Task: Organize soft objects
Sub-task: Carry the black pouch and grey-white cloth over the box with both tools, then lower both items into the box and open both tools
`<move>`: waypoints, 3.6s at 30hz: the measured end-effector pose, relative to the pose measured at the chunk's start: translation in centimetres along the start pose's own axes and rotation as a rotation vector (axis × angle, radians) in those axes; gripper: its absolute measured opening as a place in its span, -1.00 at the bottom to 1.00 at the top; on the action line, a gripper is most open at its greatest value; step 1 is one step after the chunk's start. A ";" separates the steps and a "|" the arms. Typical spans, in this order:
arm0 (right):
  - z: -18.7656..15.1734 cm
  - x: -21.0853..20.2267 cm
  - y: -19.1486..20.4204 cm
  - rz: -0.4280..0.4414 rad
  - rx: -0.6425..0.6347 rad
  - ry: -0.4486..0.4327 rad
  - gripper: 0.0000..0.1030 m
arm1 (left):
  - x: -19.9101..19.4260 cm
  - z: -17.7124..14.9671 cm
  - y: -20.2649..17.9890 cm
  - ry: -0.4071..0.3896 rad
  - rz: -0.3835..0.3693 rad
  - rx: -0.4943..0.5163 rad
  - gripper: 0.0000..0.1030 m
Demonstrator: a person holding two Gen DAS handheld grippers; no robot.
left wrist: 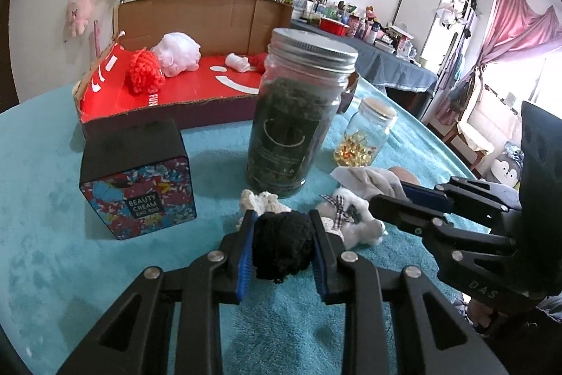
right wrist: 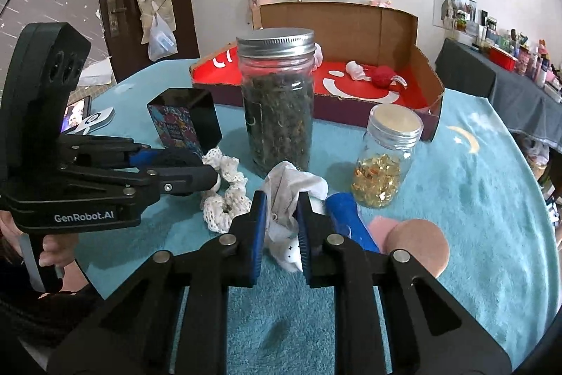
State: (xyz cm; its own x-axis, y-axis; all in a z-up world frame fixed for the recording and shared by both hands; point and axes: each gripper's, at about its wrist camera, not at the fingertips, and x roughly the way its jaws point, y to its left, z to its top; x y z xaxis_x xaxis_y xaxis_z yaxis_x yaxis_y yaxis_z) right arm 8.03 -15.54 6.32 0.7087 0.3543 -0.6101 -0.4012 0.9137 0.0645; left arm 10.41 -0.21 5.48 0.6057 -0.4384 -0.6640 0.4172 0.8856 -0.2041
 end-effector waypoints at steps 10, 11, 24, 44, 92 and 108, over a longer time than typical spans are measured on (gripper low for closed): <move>0.0 -0.5 -1.5 -0.002 0.045 0.002 -0.69 | -1.0 -0.3 1.0 -0.017 0.022 -0.024 -0.43; -0.1 -0.7 -1.9 -0.008 0.054 0.001 -0.69 | -1.2 -0.4 1.4 -0.017 0.031 -0.031 -0.43; -0.3 -1.2 -6.7 -0.035 0.128 0.029 -0.69 | -3.4 -1.0 7.7 -0.012 0.158 -0.121 -0.43; 2.4 2.7 -14.4 0.123 0.254 0.120 -0.69 | -1.9 1.7 14.1 0.023 0.211 -0.010 -0.43; 19.6 15.2 -12.5 0.327 0.095 0.304 -0.69 | 9.3 18.3 6.5 0.210 0.025 0.275 -0.42; 22.8 26.5 -13.3 0.266 0.166 0.477 -0.68 | 19.0 21.6 10.1 0.341 0.107 0.222 -0.40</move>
State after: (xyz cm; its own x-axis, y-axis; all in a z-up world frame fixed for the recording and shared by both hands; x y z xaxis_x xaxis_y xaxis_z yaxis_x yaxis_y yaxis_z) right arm 45.33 -13.73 7.28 0.2396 0.4828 -0.8423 -0.4063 0.8378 0.3647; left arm 40.77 -2.91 6.37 0.4099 -0.2366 -0.8809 0.5223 0.8526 0.0140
